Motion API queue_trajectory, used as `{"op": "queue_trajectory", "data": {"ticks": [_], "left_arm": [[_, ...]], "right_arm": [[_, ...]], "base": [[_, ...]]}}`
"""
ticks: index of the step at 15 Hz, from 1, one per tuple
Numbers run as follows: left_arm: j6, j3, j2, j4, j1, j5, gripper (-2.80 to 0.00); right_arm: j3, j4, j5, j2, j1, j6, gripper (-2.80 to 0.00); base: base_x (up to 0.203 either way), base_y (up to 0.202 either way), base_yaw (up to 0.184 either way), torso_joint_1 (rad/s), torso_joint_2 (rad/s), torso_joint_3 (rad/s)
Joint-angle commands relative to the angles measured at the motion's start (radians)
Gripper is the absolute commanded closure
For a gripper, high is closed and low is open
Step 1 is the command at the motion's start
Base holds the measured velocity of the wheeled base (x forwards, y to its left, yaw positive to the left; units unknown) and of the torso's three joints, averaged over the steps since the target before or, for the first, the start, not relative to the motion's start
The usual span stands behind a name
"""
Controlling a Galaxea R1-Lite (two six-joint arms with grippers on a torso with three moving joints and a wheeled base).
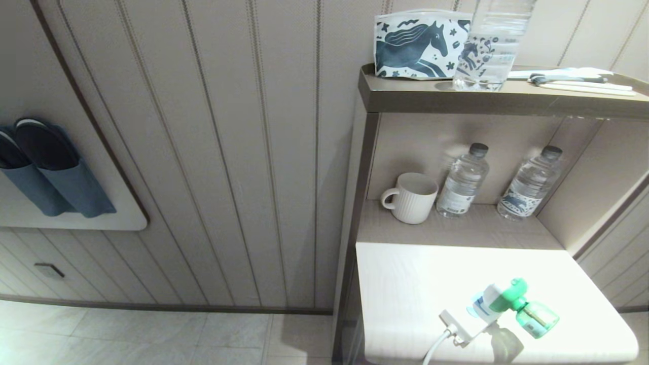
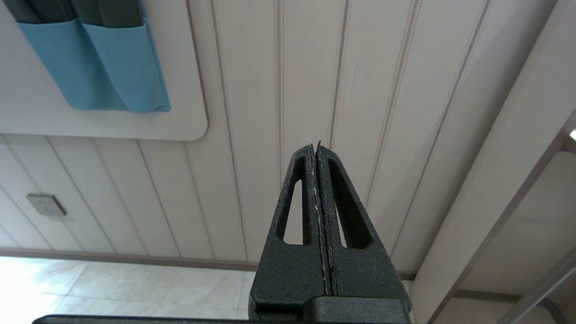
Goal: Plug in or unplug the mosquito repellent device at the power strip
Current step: Hold the socket with your left hand and unplug it with your right hand
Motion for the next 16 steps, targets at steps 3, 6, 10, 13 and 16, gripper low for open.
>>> {"op": "queue_trajectory", "data": {"ticks": [3, 6, 10, 13, 16], "left_arm": [[-0.001, 0.0, 0.0, -0.002, 0.0, 0.001, 0.0], [-0.001, 0.0, 0.0, -0.002, 0.0, 0.001, 0.0], [-0.001, 0.0, 0.0, -0.002, 0.0, 0.001, 0.0], [-0.001, 0.0, 0.0, -0.002, 0.0, 0.001, 0.0], [-0.001, 0.0, 0.0, -0.002, 0.0, 0.001, 0.0]], "right_arm": [[-0.46, 0.08, -0.002, 0.379, 0.0, 0.016, 0.0], [-0.81, 0.211, -0.001, 0.647, 0.004, 0.045, 0.0], [-1.382, 0.658, 0.005, 1.057, 0.062, 0.067, 0.0], [-1.623, 0.987, 0.0, 1.331, 0.172, 0.078, 0.0], [-1.555, 1.128, -0.005, 1.453, 0.328, 0.088, 0.0]], "base": [[0.0, 0.0, 0.0, 0.0, 0.0, 0.0], [0.0, 0.0, 0.0, 0.0, 0.0, 0.0], [0.0, 0.0, 0.0, 0.0, 0.0, 0.0], [0.0, 0.0, 0.0, 0.0, 0.0, 0.0], [0.0, 0.0, 0.0, 0.0, 0.0, 0.0]]}}
